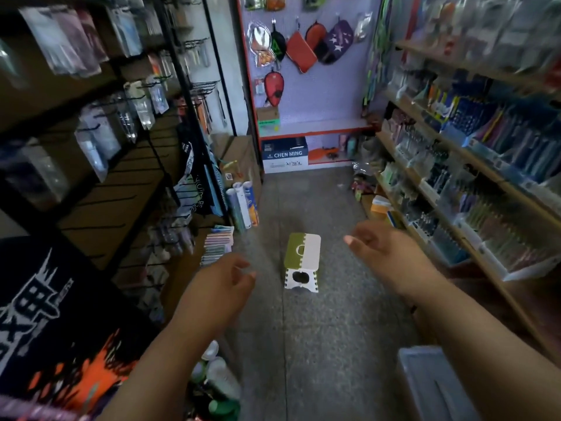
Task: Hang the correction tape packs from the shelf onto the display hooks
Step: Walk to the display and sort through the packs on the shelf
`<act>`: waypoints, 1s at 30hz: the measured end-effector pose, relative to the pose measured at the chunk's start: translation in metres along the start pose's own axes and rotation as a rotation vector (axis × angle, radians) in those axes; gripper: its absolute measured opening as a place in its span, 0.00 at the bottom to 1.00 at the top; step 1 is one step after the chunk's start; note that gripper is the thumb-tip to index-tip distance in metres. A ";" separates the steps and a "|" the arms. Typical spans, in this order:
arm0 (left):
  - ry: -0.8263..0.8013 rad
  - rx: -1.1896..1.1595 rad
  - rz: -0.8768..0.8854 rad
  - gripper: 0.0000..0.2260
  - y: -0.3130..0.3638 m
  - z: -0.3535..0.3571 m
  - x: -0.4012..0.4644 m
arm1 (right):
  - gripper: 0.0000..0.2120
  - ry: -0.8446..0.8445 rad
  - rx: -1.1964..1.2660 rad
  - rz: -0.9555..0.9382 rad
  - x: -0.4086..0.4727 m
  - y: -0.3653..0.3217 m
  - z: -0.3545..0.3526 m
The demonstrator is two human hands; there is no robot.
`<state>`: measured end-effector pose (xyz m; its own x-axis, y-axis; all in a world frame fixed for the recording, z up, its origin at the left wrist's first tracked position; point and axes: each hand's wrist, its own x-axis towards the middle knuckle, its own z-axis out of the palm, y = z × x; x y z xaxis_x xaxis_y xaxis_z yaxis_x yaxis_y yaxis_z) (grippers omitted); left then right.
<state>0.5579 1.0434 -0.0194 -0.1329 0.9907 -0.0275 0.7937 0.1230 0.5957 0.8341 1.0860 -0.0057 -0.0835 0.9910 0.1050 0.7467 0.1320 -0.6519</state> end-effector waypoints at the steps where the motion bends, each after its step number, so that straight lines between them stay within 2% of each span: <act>1: 0.008 0.005 -0.008 0.10 -0.003 -0.001 0.012 | 0.14 -0.011 0.002 -0.009 0.015 -0.002 0.005; 5: 0.021 0.003 -0.070 0.09 -0.013 0.001 0.064 | 0.14 -0.063 -0.012 -0.052 0.082 -0.002 0.024; 9: 0.053 -0.006 -0.122 0.03 -0.016 0.005 0.128 | 0.10 -0.078 0.022 -0.090 0.160 0.006 0.044; 13: 0.061 -0.003 -0.165 0.02 -0.009 0.009 0.200 | 0.09 -0.120 0.040 -0.121 0.248 0.016 0.055; 19: 0.117 -0.016 -0.276 0.09 -0.001 0.002 0.283 | 0.10 -0.218 0.083 -0.176 0.370 0.013 0.066; 24: 0.132 0.000 -0.358 0.09 -0.007 -0.003 0.330 | 0.10 -0.272 0.111 -0.230 0.434 0.004 0.096; 30: 0.142 0.005 -0.404 0.05 -0.031 -0.015 0.386 | 0.09 -0.356 0.080 -0.257 0.497 -0.009 0.143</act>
<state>0.4732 1.4212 -0.0364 -0.5138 0.8453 -0.1464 0.6640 0.4999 0.5561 0.6919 1.5804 -0.0547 -0.4923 0.8703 0.0152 0.6195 0.3626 -0.6963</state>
